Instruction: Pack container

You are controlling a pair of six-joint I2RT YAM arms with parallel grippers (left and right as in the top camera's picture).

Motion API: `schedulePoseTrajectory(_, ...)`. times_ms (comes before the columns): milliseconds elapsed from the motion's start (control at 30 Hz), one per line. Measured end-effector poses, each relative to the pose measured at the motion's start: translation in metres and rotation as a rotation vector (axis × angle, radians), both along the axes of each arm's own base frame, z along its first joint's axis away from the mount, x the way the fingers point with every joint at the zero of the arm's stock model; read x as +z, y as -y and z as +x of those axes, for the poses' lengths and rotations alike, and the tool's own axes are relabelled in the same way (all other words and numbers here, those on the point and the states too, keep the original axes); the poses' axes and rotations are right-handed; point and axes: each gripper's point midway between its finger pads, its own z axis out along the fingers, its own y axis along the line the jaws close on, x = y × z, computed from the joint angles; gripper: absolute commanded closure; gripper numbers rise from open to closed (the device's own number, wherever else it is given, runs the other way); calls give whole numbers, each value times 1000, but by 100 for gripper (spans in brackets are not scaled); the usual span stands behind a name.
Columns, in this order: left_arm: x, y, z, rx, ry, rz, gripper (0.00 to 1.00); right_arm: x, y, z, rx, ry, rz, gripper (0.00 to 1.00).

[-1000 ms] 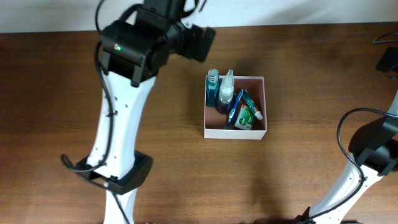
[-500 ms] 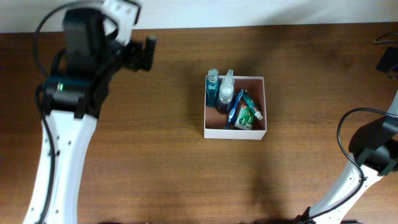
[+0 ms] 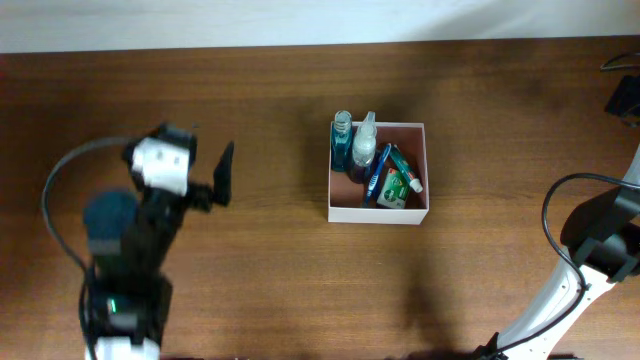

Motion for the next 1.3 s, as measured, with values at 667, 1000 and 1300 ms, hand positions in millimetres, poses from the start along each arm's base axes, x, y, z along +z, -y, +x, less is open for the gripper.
schedulePoseTrajectory(667, -68, -62, -78, 339, 271, -214, 1, 0, 0, 0, 0, 0, 0, 1)
schedulePoseTrajectory(1000, -103, -73, -83, 393, 232, -202, 1, 0, 0, 0, -1, 1, 0, 1)
schedulePoseTrajectory(1300, -159, -75, -81, 421, 11, -145, 1, 0, 0, 0, -1, 1, 0, 1)
